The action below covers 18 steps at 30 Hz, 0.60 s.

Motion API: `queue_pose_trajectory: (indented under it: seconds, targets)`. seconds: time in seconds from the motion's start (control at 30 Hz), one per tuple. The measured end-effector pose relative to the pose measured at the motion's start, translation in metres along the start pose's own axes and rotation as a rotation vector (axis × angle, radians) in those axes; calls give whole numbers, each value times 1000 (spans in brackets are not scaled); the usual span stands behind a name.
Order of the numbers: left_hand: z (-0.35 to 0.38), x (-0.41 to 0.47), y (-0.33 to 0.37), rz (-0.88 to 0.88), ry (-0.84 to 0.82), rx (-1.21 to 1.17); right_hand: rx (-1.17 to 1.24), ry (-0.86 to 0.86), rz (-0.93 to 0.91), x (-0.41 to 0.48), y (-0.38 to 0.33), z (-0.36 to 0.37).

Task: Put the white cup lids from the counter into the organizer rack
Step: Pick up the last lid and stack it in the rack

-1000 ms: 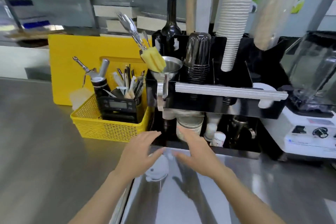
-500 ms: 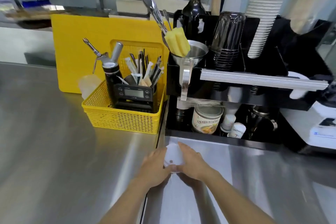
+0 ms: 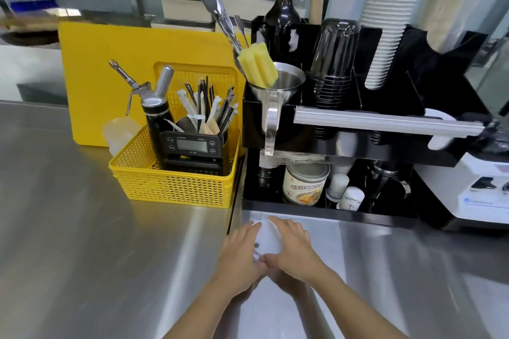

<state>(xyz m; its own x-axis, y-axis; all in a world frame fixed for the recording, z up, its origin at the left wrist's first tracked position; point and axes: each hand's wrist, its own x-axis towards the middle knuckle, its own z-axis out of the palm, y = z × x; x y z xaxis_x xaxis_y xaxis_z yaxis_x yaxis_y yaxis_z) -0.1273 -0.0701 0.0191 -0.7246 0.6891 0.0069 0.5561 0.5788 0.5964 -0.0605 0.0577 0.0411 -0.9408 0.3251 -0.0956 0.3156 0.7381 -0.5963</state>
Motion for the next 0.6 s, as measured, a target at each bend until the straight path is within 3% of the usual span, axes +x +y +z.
queue_pose_trajectory:
  seconds: [0.3, 0.47, 0.6]
  targets:
    - [-34, 18, 74, 276, 77, -225, 279, 132, -36, -34, 0, -90]
    - [-60, 33, 120, 366, 13, -347, 203, 136, -130, -53, 5, -155]
    - [-83, 48, 157, 452, -103, -280, 123, 146, -149, -65, 10, -204]
